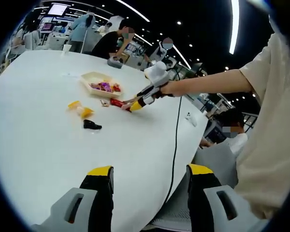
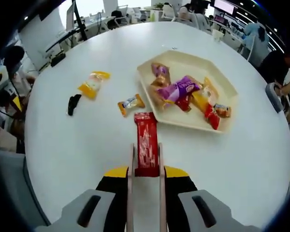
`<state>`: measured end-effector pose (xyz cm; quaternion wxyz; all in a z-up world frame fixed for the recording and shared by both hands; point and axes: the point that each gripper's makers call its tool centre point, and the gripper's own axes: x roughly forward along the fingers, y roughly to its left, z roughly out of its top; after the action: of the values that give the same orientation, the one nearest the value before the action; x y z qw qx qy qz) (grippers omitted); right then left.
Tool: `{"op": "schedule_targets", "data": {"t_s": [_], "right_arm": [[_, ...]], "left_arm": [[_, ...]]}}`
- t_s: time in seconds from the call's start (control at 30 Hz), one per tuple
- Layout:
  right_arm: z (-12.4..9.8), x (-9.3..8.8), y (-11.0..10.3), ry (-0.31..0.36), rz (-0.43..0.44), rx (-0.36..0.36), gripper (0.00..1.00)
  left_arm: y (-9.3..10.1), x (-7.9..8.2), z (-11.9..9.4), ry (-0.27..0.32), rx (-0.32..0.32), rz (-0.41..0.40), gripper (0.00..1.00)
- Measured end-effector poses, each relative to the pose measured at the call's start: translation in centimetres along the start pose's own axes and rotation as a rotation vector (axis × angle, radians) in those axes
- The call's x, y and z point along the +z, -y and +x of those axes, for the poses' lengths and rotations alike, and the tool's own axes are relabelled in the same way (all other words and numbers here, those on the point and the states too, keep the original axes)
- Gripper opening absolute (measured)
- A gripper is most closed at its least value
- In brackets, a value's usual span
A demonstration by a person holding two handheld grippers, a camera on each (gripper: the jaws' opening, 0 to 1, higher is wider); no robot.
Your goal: Place the target food into the container with the food tongs after gripping and lifting it, then release it inside without dropping or visibly crushing the food.
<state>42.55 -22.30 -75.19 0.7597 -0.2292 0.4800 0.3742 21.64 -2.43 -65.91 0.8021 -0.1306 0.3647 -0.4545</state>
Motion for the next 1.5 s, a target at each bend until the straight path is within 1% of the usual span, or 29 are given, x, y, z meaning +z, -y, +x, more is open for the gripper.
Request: {"op": "schedule_targets", "data": {"t_s": [0.1, 0.23, 0.3, 0.33, 0.53, 0.97, 1.5], "right_arm": [[-0.01, 0.0, 0.01, 0.003, -0.001, 0.0, 0.25], [-0.02, 0.07, -0.05, 0.009, -0.024, -0.001, 0.25], [-0.03, 0.0, 0.13, 0.005, -0.033, -0.014, 0.25], [-0.06, -0.17, 0.27, -0.008, -0.026, -0.027, 0.25], [-0.01, 0.04, 0.05, -0.001, -0.021, -0.016, 0.25], [0.05, -0.15, 0.18, -0.021, 0.006, -0.036, 0.23], [0.11, 0.25, -0.1, -0.014, 0.011, -0.031, 0.21]], "left_arm": [[0.0, -0.03, 0.03, -0.002, 0.0, 0.001, 0.6], [-0.01, -0.01, 0.03, -0.001, 0.001, 0.0, 0.6], [0.01, -0.04, 0.04, -0.003, 0.001, 0.0, 0.6], [0.01, -0.07, 0.05, -0.004, 0.001, 0.001, 0.6], [0.06, -0.11, 0.11, -0.005, 0.001, 0.001, 0.6], [0.05, -0.04, 0.17, -0.005, 0.001, 0.0, 0.6], [0.02, 0.11, 0.15, 0.0, 0.002, -0.001, 0.59]]}}
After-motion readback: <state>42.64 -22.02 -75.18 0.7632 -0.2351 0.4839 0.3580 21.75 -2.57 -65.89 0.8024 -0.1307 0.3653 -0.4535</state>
